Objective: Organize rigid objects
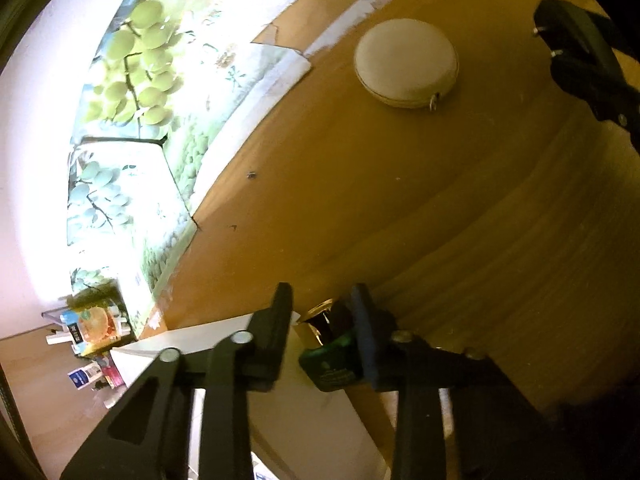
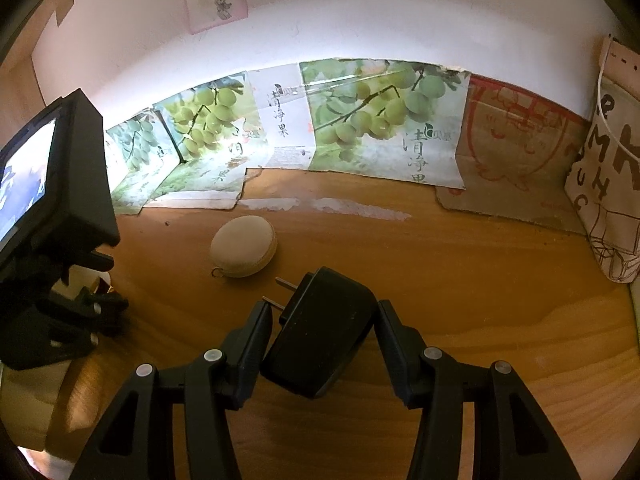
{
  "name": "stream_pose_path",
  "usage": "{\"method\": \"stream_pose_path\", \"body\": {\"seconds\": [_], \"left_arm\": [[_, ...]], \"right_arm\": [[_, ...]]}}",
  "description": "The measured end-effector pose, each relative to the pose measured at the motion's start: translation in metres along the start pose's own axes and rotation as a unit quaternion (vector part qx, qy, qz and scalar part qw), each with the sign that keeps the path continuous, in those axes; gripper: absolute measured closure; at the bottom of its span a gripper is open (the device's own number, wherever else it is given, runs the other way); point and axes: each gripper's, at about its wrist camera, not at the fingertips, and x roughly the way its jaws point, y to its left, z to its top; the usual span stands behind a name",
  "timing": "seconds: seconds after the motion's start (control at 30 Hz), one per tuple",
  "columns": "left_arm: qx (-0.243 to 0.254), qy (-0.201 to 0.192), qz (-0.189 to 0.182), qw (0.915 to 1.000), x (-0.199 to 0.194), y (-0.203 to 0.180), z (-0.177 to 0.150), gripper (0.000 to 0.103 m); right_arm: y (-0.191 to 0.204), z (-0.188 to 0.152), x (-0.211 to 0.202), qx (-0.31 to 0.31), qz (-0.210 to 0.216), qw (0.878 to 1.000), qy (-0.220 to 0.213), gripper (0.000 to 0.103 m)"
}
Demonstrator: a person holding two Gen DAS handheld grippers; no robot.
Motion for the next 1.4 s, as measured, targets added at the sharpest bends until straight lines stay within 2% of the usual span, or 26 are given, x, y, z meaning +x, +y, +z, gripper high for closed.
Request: {"method": "stream_pose_path", "body": {"seconds": [0.17, 0.23, 0.3, 0.37, 0.57, 0.67, 0.77, 0.87, 0.93, 1.03, 1.07, 1.13, 1.2, 1.23, 1.3, 1.4], "left_arm": [[-0.003, 0.000, -0.013, 0.9999, -0.004, 0.002, -0.005, 0.085], [-0.007, 0.002, -0.033, 0.9994, -0.007, 0.001, -0.008, 0.100], [-0.014, 0.012, -0.049, 0.9986, -0.005, -0.001, -0.010, 0.100], [-0.013, 0.014, -0.043, 0.9989, -0.005, -0.005, -0.015, 0.101], [-0.037, 0.020, -0.059, 0.9973, -0.013, -0.014, -0.033, 0.101], [-0.070, 0.024, -0.066, 0.9950, -0.019, -0.020, -0.042, 0.100], [-0.123, 0.020, -0.095, 0.9876, -0.029, -0.024, -0.051, 0.097], [-0.195, 0.010, -0.133, 0.9716, -0.033, -0.024, -0.060, 0.096], [-0.254, -0.001, -0.156, 0.9545, -0.035, -0.021, -0.070, 0.093], [-0.314, -0.015, -0.171, 0.9337, -0.036, -0.017, -0.084, 0.091], [-0.326, -0.017, -0.172, 0.9295, -0.036, -0.018, -0.086, 0.085], [-0.356, -0.014, -0.175, 0.9179, -0.032, -0.017, -0.094, 0.080], [-0.380, -0.004, -0.169, 0.9094, -0.029, -0.019, -0.102, 0.058], [-0.400, -0.004, -0.165, 0.9016, -0.027, -0.020, -0.107, 0.055], [-0.416, -0.002, -0.161, 0.8949, -0.027, -0.023, -0.108, 0.053], [-0.457, -0.012, -0.173, 0.8726, -0.021, -0.020, -0.119, 0.037]], "right_arm": [[0.002, 0.002, -0.005, -0.003, 0.003, 1.000, 0.000, 0.050], [0.003, 0.002, -0.008, -0.005, 0.005, 1.000, -0.003, 0.050], [0.003, 0.002, -0.012, -0.005, 0.010, 1.000, -0.005, 0.050], [0.003, 0.002, -0.015, -0.005, 0.012, 1.000, -0.006, 0.050], [0.001, -0.002, -0.030, -0.007, 0.022, 1.000, -0.009, 0.050], [0.000, -0.004, -0.036, -0.009, 0.027, 1.000, -0.009, 0.050], [-0.002, -0.007, -0.043, -0.008, 0.038, 0.999, -0.008, 0.050], [-0.004, -0.011, -0.048, -0.005, 0.049, 0.999, 0.000, 0.050], [-0.006, -0.014, -0.050, -0.007, 0.056, 0.998, 0.005, 0.050], [-0.007, -0.018, -0.054, -0.013, 0.068, 0.998, 0.008, 0.050], [-0.007, -0.019, -0.055, -0.015, 0.072, 0.997, 0.009, 0.050], [-0.008, -0.022, -0.056, -0.022, 0.081, 0.996, 0.011, 0.050], [-0.008, -0.024, -0.059, -0.031, 0.089, 0.995, 0.012, 0.050], [-0.008, -0.025, -0.059, -0.035, 0.092, 0.995, 0.013, 0.050], [-0.008, -0.027, -0.060, -0.039, 0.099, 0.994, 0.016, 0.050], [-0.008, -0.028, -0.062, -0.051, 0.110, 0.992, 0.019, 0.050]]}}
